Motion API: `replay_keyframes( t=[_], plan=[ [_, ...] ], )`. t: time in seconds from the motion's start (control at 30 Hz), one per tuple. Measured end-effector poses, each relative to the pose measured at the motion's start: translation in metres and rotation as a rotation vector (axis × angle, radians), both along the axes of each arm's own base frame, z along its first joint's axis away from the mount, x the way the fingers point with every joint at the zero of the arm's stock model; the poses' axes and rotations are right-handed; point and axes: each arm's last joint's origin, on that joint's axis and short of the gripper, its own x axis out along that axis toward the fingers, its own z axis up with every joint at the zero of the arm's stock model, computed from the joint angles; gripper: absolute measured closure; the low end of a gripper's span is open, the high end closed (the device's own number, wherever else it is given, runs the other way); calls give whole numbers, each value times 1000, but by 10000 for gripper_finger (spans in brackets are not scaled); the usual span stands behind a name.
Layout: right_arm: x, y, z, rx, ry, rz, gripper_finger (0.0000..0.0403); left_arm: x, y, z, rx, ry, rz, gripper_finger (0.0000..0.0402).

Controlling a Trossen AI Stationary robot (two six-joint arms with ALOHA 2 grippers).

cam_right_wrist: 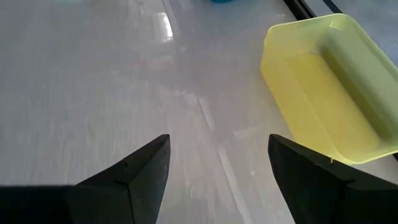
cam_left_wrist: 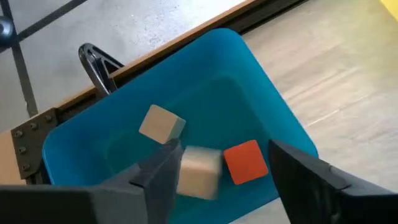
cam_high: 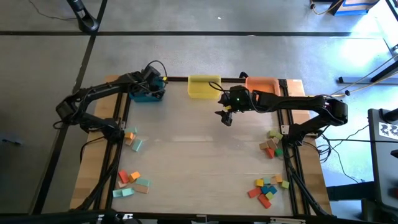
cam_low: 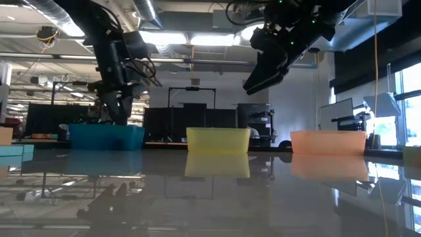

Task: Sort blocks by size
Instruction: Put the light green square block into the blue bin

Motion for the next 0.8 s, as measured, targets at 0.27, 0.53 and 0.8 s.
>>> replay_keyframes(
  t=[0.27,0.53,0.8],
  plan=[
    [-11,2,5,-47,63,-4,134,8,-21,17,53,-63,-83,166],
    [-57,14,21,8,231,-45,134,24,-59,35,100,-153,-244,168],
    [-98,31,22,156,465,-108,134,49,-92,39,127,-235,-408,169]
  ],
)
